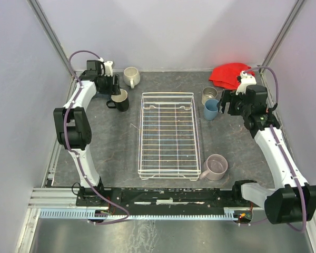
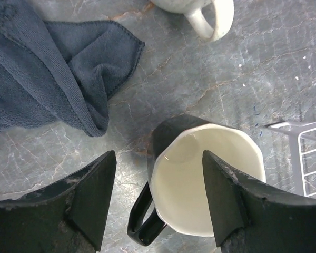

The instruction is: Load the cups into the dish rack

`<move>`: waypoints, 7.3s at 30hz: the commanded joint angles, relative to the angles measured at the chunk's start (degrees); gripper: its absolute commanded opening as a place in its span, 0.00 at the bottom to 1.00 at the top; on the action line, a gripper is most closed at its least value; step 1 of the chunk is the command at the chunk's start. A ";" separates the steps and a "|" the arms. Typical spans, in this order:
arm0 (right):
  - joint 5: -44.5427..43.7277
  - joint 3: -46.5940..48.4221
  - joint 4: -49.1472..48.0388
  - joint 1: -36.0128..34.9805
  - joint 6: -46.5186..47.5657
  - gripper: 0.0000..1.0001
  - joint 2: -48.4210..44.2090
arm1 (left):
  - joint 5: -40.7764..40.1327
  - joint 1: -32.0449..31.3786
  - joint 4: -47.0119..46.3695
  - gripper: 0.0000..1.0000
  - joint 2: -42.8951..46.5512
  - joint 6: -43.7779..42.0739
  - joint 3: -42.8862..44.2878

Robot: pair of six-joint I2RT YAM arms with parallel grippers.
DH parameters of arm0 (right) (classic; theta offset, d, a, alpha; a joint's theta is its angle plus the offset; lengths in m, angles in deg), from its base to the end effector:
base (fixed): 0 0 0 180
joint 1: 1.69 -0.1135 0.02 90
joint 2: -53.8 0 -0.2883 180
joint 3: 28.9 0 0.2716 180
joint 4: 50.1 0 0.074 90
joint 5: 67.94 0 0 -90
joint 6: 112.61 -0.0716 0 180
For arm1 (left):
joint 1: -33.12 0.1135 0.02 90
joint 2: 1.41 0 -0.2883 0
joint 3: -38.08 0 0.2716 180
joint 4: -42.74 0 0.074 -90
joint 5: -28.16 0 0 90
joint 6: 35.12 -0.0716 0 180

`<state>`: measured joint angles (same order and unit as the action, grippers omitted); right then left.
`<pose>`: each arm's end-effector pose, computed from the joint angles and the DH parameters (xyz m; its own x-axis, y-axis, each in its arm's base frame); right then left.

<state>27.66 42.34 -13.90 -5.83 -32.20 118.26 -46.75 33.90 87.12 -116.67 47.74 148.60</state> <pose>0.2907 0.0280 0.3343 -0.5092 0.1294 -0.8509 -0.0728 0.9786 0.1924 0.5076 -0.0117 0.2436 -0.7306 0.1101 -0.6739 0.2500 0.9615 -0.1140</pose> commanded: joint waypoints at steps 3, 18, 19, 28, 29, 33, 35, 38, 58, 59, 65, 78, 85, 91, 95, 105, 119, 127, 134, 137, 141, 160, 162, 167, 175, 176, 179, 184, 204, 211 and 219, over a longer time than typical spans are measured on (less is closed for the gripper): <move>0.55 3.56 -0.96 -0.36 0.15 0.91 0.27 | -2.04 -0.74 2.05 0.70 -2.02 -3.33 2.60; 2.62 5.64 2.26 -1.26 -4.59 0.91 -2.12 | -1.07 -1.42 -1.50 0.03 0.21 3.26 0.94; 3.52 5.68 2.30 -1.30 -4.91 0.90 -2.36 | -0.52 -1.28 -0.86 0.03 0.58 4.37 1.66; 26.27 5.72 0.10 -2.26 -9.58 0.88 -2.78 | 10.68 -0.31 4.59 0.03 7.24 20.65 9.49; 30.10 5.51 -0.83 -2.27 -10.81 0.89 -2.57 | 11.86 -0.14 4.65 0.03 8.16 22.89 10.13; 43.61 3.25 -9.88 -2.34 -22.63 0.92 -1.75 | 18.79 -0.15 1.54 0.03 12.63 34.07 8.58; 46.87 -0.47 -20.80 -2.77 -31.90 0.93 -2.95 | 23.17 -0.23 -5.20 0.03 17.32 42.64 2.53; 46.55 -6.30 -37.08 -3.82 -46.14 0.94 -5.72 | 27.11 -0.71 -25.36 0.03 25.62 62.26 -13.21; 42.14 -13.45 -61.62 -20.76 -50.46 0.89 2.08 | 3.37 -22.42 -60.11 0.03 51.34 118.24 -49.66; 41.76 -13.67 -62.34 -21.08 -50.49 0.89 2.56 | 2.72 -23.41 -59.44 0.03 51.69 118.39 -49.35; 40.21 -13.47 -70.19 -24.27 -53.44 0.89 5.91 | -0.08 -26.97 -56.35 0.03 52.38 117.92 -49.18; 32.48 -7.53 -79.06 -30.17 -58.70 0.86 14.97 | -0.76 -27.55 -61.39 0.03 50.32 115.13 -49.76; 28.28 -4.25 -77.70 -33.30 -55.76 0.79 17.69 | -1.70 -27.74 -63.97 0.03 50.23 114.88 -50.90; 25.36 -3.43 -79.15 -33.30 -55.63 0.62 19.10 | -2.19 -27.76 -64.61 0.03 51.26 114.66 -52.05; 23.39 -4.05 -80.05 -33.32 -55.50 0.56 19.55 | -2.29 -27.73 -65.02 0.03 52.07 114.82 -52.49; 23.30 -2.36 -82.75 -33.44 -58.04 0.37 22.32 | -1.54 -27.68 -64.93 0.03 52.56 113.90 -53.06; 22.04 -2.02 -80.56 -35.26 -57.41 0.01 22.47 | -1.83 -27.83 -65.09 0.03 52.33 111.91 -53.36; 18.70 -2.82 -64.91 -34.96 -46.92 0.01 14.27 | -1.94 -25.97 -61.54 0.17 53.48 105.74 -56.49; 18.18 -0.57 -52.15 -32.86 -41.70 0.01 11.87 | -3.15 -21.57 -52.45 0.45 57.08 99.50 -58.67; 16.67 2.32 -43.20 -32.75 -36.81 0.01 12.28 | -3.82 -18.66 -46.36 0.50 59.87 96.16 -59.68; 13.26 8.40 -28.04 -32.81 -27.88 0.01 14.30 | -3.27 -13.44 -36.13 0.51 60.61 87.18 -57.36; -5.02 37.45 2.11 -36.71 -9.74 0.01 38.54 | -2.77 -8.01 -22.06 0.51 40.70 58.48 -38.35; -6.41 39.02 2.16 -37.82 -10.21 0.01 40.78 | -2.17 -6.76 -22.31 0.51 39.63 58.02 -37.89; -10.28 42.16 2.56 -38.92 -11.80 0.01 45.49 | -0.30 -4.19 -23.28 0.51 37.51 57.44 -36.77; -15.41 45.04 2.84 -39.75 -12.07 0.01 50.22 | 0.01 -2.53 -23.60 0.51 35.47 55.09 -34.51; -16.20 45.36 2.87 -39.92 -12.12 0.01 50.75 | -0.05 -2.47 -23.54 0.51 35.13 54.71 -34.03; -17.94 45.55 2.20 -40.19 -11.88 0.01 51.97 | 0.11 -2.45 -22.89 0.50 34.24 53.41 -32.51; -20.26 46.16 1.73 -40.50 -11.90 0.01 53.96 | 0.20 -2.42 -21.68 0.50 33.68 50.65 -30.26; -19.45 43.41 -1.52 -41.79 -14.05 0.26 57.20 | 0.92 -2.45 -22.99 0.50 32.72 48.91 -29.23; -20.52 40.07 -1.51 -42.18 -13.36 0.67 54.03 | 1.72 -2.45 -21.18 0.49 31.04 48.13 -27.74; -21.76 32.67 -2.03 -42.18 -13.19 0.70 44.74 | -2.36 -2.49 -12.41 0.52 19.71 40.55 -14.52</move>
<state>8.15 77.01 -13.59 -47.71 -45.68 171.70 -46.88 31.17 71.14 -91.47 94.58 125.50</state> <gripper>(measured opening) 0.702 0.515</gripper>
